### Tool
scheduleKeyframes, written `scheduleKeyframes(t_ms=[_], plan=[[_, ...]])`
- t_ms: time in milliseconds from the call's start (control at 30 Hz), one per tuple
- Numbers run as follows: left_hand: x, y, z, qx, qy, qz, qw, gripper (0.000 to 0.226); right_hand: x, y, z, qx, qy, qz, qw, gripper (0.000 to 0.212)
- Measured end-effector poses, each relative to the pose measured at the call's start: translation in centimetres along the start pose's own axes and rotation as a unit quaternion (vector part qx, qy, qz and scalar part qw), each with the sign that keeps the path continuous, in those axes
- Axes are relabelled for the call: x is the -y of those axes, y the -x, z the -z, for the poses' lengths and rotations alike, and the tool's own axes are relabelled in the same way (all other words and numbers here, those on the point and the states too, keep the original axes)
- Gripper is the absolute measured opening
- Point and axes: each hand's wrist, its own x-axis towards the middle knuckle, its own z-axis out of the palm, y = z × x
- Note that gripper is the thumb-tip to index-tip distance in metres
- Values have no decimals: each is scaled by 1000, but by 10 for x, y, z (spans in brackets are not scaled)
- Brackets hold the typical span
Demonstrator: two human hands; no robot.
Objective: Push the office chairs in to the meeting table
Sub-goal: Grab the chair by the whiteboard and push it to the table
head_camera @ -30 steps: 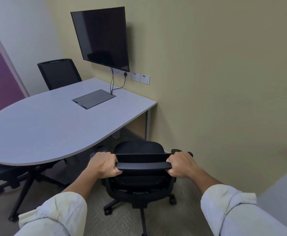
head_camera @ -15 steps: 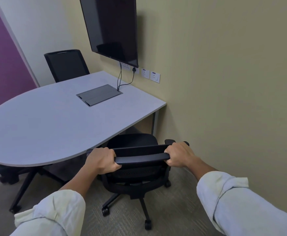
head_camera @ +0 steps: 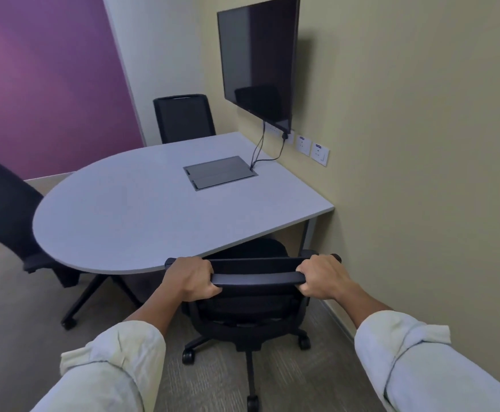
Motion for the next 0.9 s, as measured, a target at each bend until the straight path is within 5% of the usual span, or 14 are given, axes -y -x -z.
scheduleKeyframes(t_ms=[900], plan=[[-38, -89, -3, 16, 42, 98, 994, 36, -107, -106, -11, -14, 38, 40, 998, 12]])
